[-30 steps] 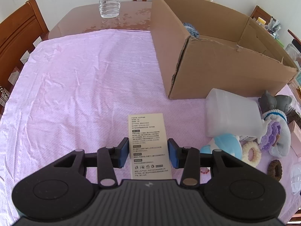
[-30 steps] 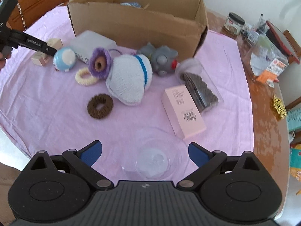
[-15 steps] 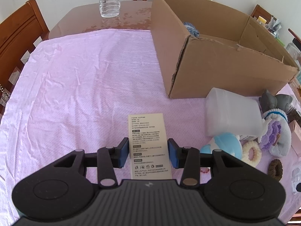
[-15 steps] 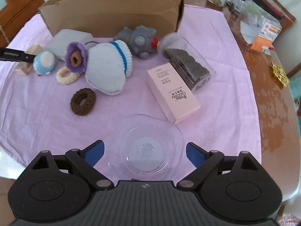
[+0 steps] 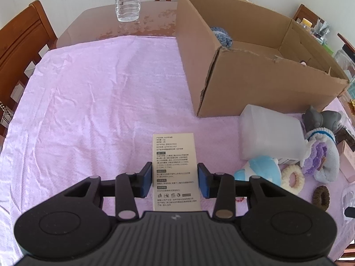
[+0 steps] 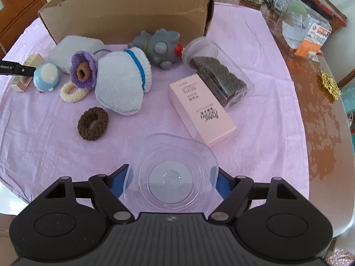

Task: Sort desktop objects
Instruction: 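Grasp the clear plastic container with the right tool while the left tool holds the card, then drop the card into the box with the left tool while the right tool carries the container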

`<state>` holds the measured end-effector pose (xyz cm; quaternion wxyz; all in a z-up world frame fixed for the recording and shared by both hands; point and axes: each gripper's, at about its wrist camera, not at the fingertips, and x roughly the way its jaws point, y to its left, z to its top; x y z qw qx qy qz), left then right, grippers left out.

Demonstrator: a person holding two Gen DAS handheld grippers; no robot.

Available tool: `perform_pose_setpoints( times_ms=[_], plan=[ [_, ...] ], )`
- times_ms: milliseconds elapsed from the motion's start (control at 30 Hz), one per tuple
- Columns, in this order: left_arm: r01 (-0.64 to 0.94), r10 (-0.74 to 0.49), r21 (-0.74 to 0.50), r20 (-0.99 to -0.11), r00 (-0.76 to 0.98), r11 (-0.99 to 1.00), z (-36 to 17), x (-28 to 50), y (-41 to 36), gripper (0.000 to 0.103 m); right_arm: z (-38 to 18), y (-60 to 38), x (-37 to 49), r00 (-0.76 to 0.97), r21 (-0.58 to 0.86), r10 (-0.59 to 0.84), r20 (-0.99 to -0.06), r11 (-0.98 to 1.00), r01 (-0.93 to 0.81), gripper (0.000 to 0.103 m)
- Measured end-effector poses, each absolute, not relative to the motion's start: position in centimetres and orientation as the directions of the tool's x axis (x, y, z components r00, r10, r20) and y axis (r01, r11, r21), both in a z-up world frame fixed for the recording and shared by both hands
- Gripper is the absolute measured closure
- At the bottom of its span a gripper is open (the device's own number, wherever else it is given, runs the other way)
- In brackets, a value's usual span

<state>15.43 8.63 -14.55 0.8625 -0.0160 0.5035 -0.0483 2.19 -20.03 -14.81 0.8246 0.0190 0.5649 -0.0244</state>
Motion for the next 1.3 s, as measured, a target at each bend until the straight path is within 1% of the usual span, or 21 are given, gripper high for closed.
perform_pose_setpoints(
  times_ms=[300, 533, 933, 1300],
  plan=[
    [0.100, -0.117, -0.077, -0.862, 0.493, 0.992, -13.0, 15.0, 8.7, 0.062, -12.8, -19.7, 3.1, 0.401, -0.023, -0.024, -0.916, 1.000, 0.007, 0.020],
    [0.149, -0.148, -0.084, -0.853, 0.501, 0.985, -10.5, 14.3, 8.2, 0.062, -10.8, -19.2, 4.1, 0.444, -0.047, -0.016, -0.896, 0.997, -0.059, 0.020],
    [0.279, -0.236, -0.087, -0.795, 0.559, 0.956, -5.3, 13.7, 5.2, 0.062, -7.8, -18.6, 6.5, 0.513, -0.076, 0.014, -0.858, 0.985, -0.155, 0.020],
    [0.313, -0.261, -0.076, -0.751, 0.606, 0.947, -2.4, 16.0, 3.2, 0.062, -5.1, -18.1, 9.2, 0.581, -0.107, 0.042, -0.813, 0.970, -0.219, 0.020]
  ],
)
